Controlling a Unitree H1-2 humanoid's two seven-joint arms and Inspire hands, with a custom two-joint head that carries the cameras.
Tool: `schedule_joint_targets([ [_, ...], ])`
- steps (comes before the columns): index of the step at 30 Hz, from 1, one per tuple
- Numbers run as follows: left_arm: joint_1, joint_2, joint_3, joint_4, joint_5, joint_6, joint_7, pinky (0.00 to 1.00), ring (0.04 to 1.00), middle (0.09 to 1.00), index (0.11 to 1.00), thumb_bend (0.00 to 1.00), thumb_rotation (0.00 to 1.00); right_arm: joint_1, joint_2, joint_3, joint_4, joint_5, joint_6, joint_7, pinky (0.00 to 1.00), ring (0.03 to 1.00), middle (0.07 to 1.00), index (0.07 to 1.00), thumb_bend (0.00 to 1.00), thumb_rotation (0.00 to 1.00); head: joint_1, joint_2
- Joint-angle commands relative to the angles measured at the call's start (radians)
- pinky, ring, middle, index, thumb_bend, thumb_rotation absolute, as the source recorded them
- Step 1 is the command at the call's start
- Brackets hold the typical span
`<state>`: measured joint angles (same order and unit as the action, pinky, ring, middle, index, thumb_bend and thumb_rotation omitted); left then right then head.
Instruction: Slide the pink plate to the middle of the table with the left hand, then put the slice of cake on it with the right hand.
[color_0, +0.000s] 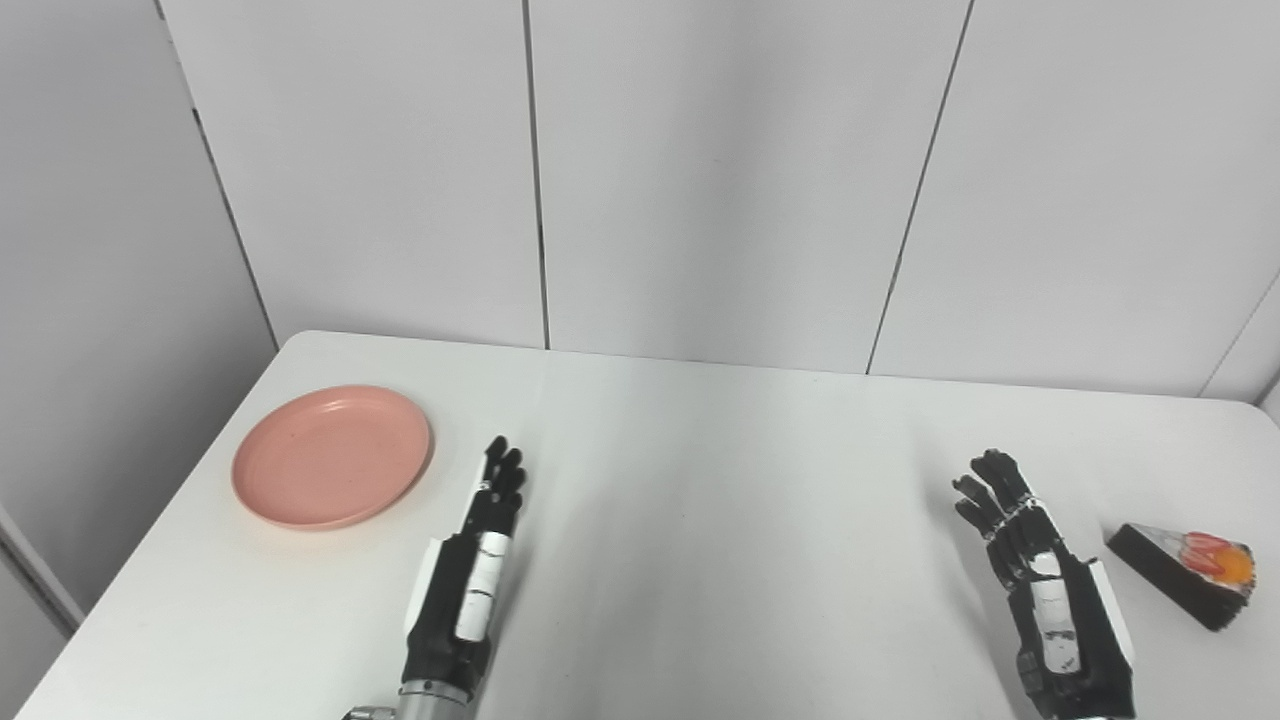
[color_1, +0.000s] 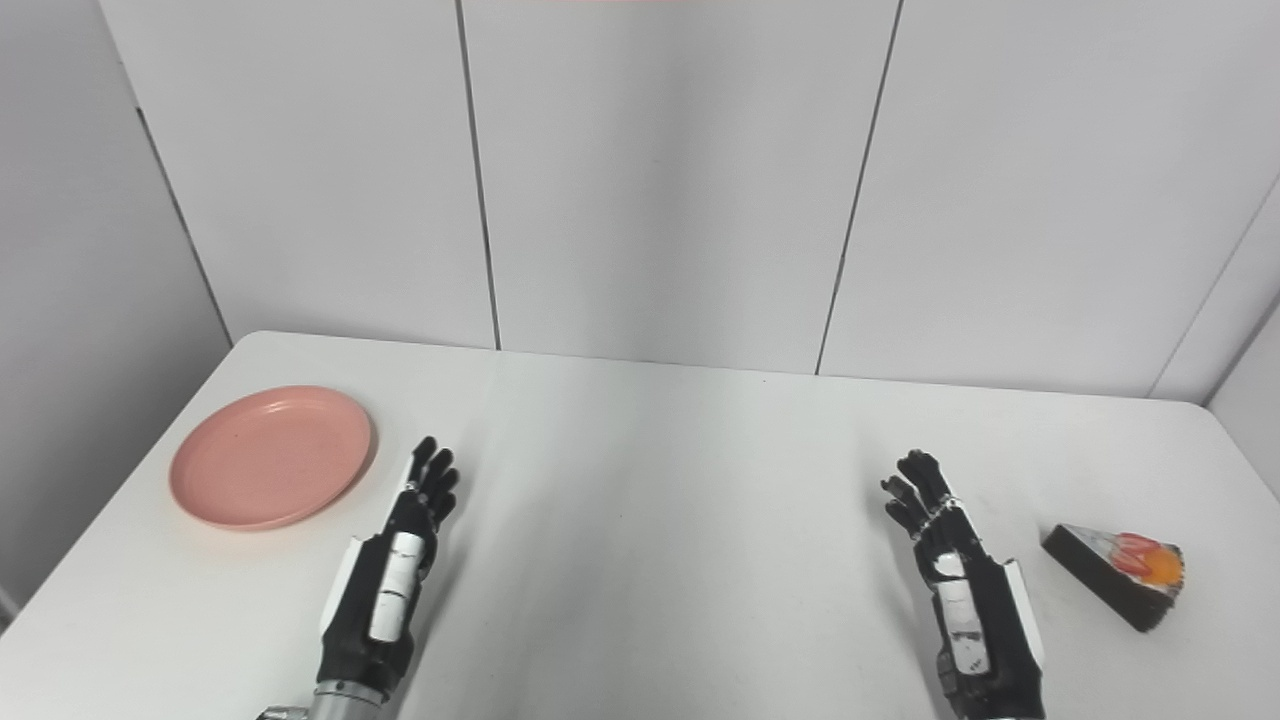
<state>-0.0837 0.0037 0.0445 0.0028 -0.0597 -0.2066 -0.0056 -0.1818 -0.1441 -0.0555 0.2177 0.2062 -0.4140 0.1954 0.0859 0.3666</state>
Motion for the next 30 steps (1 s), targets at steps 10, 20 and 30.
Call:
schedule_joint_targets([
  [10, -0.22, 0.124, 0.134, -0.109, -0.087, -0.04, 0.008, 1.0, 0.919, 0.908, 0.956, 0.77, 1.0, 0.125, 0.025, 0.016, 0.076, -0.008, 0.01, 0.005, 0.91, 0.89, 0.914, 0.911, 0.92, 0.95, -0.014, -0.01],
  [20, -0.471, 0.325, 0.236, 0.213, -0.06, -0.192, 0.023, 0.86, 0.8, 0.807, 0.829, 0.87, 0.98, 0.12, 0.046, 0.021, 0.091, -0.026, -0.012, -0.004, 0.89, 0.879, 0.902, 0.902, 0.92, 0.93, -0.045, -0.015],
  [30, -0.635, 0.505, 0.255, 0.566, 0.023, -0.26, 0.065, 0.8, 0.774, 0.798, 0.781, 0.82, 1.0, 0.129, 0.052, 0.023, 0.075, -0.031, -0.002, -0.006, 0.89, 0.875, 0.898, 0.905, 0.91, 0.92, -0.054, -0.005],
])
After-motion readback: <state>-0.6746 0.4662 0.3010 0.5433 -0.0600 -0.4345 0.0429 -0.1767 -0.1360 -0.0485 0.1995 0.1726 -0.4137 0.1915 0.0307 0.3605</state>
